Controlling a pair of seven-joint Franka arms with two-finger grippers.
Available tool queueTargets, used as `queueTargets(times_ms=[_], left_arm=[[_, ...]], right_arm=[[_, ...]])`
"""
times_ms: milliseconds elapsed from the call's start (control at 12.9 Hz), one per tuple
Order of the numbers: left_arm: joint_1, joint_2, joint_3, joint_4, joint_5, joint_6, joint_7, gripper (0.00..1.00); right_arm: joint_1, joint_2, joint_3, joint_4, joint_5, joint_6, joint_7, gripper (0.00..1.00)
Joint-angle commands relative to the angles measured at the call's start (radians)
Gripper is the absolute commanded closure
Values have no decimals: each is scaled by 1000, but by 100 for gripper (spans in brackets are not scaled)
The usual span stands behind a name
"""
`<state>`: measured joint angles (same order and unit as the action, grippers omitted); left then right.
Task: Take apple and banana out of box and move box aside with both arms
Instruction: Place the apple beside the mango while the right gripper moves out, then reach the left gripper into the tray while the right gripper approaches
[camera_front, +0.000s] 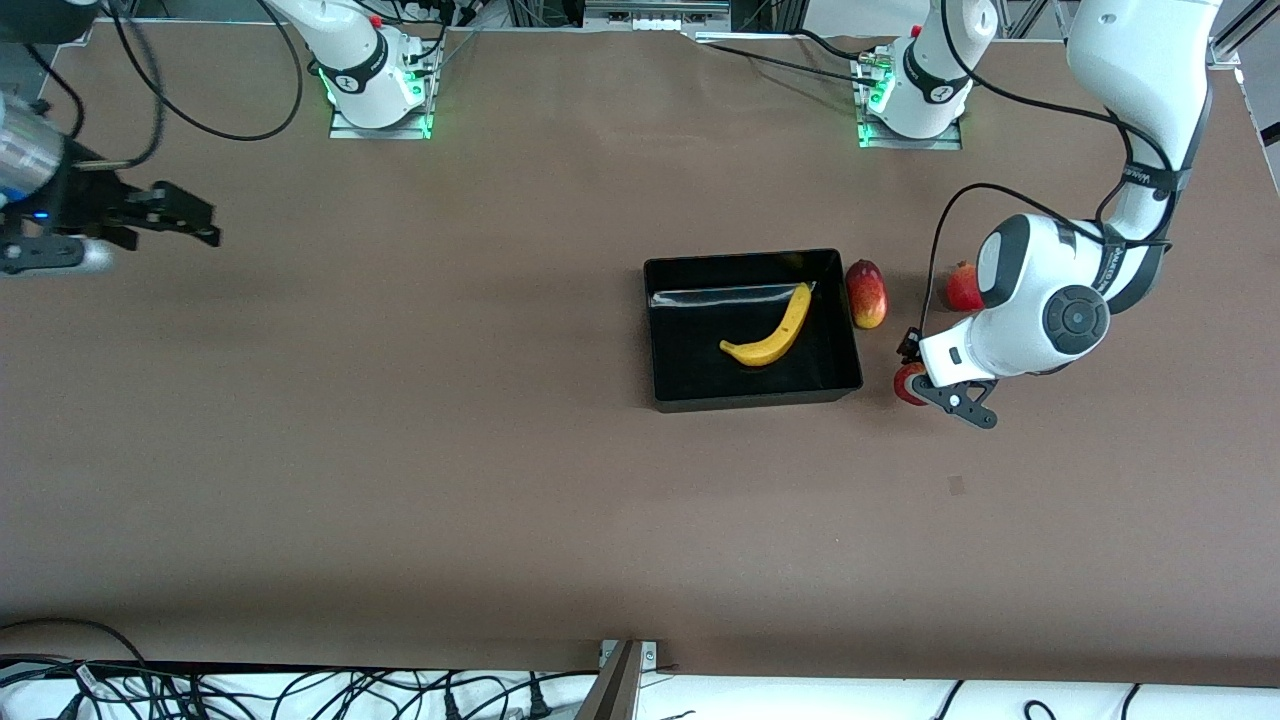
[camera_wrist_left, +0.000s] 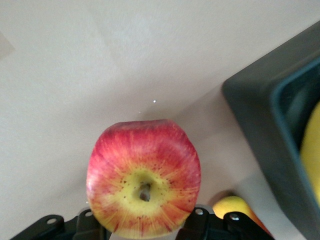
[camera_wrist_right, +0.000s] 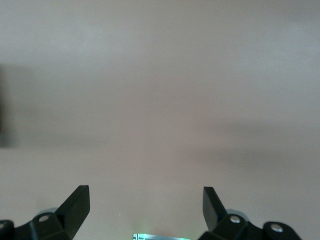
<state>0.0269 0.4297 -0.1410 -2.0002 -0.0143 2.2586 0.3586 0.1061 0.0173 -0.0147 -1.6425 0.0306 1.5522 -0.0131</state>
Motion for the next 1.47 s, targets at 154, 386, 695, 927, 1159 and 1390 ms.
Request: queueTargets(times_ms=[154, 386, 695, 927, 1159, 1390], left_arm=[[22, 69, -3, -14, 59, 65, 19, 100], [22, 100, -2, -12, 60, 91, 17, 100], [24, 86, -2, -12, 60, 75, 16, 0], [12, -26, -5, 0, 45, -74, 6, 0], [-74, -176, -15, 3, 27, -215, -19, 0], [-217, -256, -15, -2, -13, -283, -226, 0]], right_arm=[[173, 76, 2, 20, 2, 3, 12, 0], [224, 147, 4, 58, 3, 18, -1, 0], [257, 242, -2, 95, 2, 190, -27, 0], [302, 256, 2, 84, 8, 197, -27, 0], [329, 308, 4, 89, 176, 198, -27, 0], [363, 349, 2, 90, 238, 221, -27, 0]])
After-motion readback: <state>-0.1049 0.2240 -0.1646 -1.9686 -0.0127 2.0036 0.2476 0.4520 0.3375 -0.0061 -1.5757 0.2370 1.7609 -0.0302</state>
